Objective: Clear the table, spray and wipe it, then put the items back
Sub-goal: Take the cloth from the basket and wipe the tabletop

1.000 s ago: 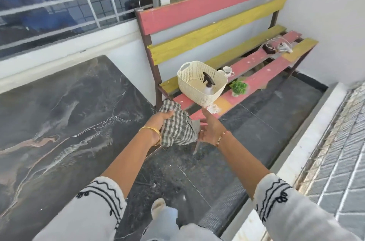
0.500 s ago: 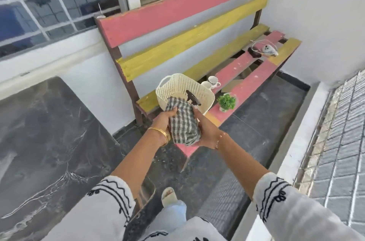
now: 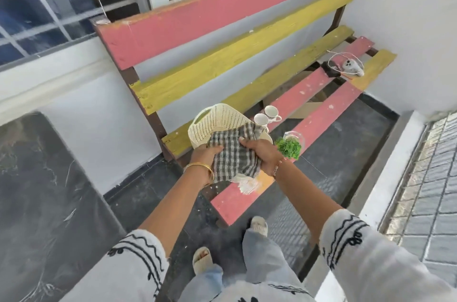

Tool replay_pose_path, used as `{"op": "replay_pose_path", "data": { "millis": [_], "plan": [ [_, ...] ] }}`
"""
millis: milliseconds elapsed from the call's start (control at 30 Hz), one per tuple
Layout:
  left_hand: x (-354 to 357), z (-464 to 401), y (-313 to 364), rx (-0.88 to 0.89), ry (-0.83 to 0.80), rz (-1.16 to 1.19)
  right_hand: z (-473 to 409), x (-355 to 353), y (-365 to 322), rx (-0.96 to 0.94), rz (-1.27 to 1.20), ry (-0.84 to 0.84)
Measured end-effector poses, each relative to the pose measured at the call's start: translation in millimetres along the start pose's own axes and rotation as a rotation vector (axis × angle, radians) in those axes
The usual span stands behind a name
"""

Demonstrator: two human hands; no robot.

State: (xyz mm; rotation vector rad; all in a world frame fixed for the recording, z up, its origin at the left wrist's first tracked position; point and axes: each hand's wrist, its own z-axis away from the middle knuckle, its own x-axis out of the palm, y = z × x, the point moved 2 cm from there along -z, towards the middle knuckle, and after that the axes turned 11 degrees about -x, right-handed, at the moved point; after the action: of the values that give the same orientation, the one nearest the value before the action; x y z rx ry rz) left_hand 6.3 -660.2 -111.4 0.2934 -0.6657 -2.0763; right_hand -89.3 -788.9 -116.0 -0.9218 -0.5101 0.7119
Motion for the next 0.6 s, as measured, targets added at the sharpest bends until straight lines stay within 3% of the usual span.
{"op": "replay_pose_path", "data": {
  "millis": [100, 233, 367, 467, 533, 600],
  "plan": [
    [1.7, -16.9, 8.9, 0.127, 0.148, -0.074, -27.1, -5.4, -15.0, -0.006, 0.054, -0.088],
    [9.4, -39.1, 42.2, 0.267, 0.149, -0.173, -65.9, -11.5, -45.2, 0.096, 0.235, -0.384],
    [27.6, -60.2, 66.7, 0.133, -0.037, -0.062, -106.3, -14.9, -74.4, 0.308, 0.367, -0.682],
    [39.7, -71.3, 73.4, 0.026, -0.114, 0.07, -133.1, -16.5, -89.9, 0.403, 0.448, -0.775],
    [45.0, -80.3, 77.1, 0.026, -0.088, 0.129, -152.7, -18.8, -94.3, 0.436, 0.483, -0.809],
    [43.1, -90.5, 76.2, 0.032, 0.048, 0.151, -168.9, -19.7, -93.1, 0.464, 0.422, -0.832]
  ]
}}
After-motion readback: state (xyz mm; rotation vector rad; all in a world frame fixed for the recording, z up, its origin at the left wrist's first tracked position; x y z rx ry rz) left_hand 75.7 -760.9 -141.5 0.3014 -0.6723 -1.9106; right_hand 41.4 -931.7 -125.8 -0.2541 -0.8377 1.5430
